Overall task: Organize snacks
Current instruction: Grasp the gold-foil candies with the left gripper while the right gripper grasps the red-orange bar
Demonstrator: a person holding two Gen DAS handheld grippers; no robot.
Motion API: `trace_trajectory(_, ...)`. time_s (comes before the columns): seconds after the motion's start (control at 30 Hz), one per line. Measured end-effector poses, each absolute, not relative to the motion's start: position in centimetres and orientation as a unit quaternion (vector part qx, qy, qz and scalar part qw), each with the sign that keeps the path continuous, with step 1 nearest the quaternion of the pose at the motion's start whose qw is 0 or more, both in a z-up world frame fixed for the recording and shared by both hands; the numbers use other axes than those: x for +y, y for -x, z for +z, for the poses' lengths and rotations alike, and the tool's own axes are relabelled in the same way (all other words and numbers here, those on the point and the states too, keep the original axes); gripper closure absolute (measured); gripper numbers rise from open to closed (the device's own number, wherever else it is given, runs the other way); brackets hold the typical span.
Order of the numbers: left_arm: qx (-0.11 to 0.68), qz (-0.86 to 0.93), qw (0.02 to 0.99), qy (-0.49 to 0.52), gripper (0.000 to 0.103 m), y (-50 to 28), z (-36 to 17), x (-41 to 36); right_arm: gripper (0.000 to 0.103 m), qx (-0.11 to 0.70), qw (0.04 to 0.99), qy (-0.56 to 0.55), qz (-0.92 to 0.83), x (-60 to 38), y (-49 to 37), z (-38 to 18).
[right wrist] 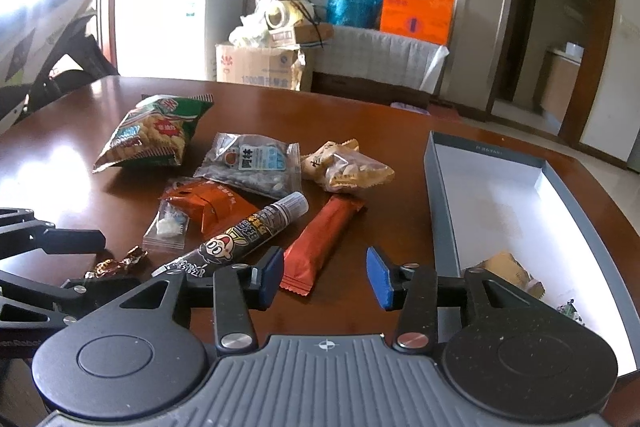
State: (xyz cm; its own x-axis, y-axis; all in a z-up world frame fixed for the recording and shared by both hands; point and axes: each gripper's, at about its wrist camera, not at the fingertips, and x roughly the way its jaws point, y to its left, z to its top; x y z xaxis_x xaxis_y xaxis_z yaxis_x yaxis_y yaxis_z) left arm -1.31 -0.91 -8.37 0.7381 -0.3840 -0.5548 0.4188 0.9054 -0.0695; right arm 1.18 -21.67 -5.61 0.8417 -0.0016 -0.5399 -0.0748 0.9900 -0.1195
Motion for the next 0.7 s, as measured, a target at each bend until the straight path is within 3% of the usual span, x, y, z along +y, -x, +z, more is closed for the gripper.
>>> trace_trajectory(0.17,0.289,-0.217,0.932,-0.030,0.046,1.3,-8.5,-1.2,0.054,0.281,0.957,0.069,0.009,-21.7,-2.0,-6.2)
trace_trajectory(0.3,0.287,-0.223,0.931,-0.031,0.057,1.4,-8.7,-1.4,0.054,0.284,0.957,0.054,-0.001,-21.8,-2.9,-6.7)
trace_trajectory(0.7,0.288,-0.227,0.930,-0.028,0.057,1.1,-8.9,-1.3,0.048,0.294,0.954,0.054,0.000,-20.4,-5.0,-8.0)
